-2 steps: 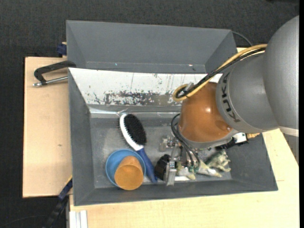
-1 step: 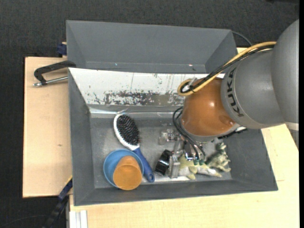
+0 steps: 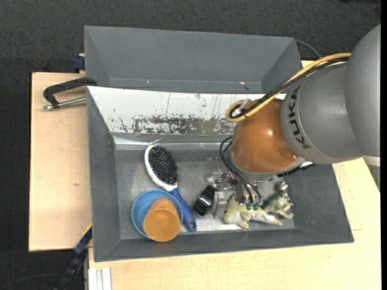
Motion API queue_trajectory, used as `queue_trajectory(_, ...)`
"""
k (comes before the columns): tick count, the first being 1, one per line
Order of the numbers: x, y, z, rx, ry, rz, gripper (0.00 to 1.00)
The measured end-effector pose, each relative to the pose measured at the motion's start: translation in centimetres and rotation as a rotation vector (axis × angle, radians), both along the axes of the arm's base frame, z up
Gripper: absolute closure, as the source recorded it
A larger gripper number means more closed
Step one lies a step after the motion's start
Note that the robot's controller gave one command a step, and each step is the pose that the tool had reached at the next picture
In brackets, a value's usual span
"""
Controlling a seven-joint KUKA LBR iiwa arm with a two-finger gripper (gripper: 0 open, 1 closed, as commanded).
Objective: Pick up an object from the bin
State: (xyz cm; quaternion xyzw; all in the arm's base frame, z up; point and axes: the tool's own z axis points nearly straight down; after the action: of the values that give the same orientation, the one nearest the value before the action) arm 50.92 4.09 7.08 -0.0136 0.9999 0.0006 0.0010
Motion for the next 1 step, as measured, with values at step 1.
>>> queue_trajectory(1, -0.01, 0.02, -0.01, 0.000, 0.000, 0.000, 0.00)
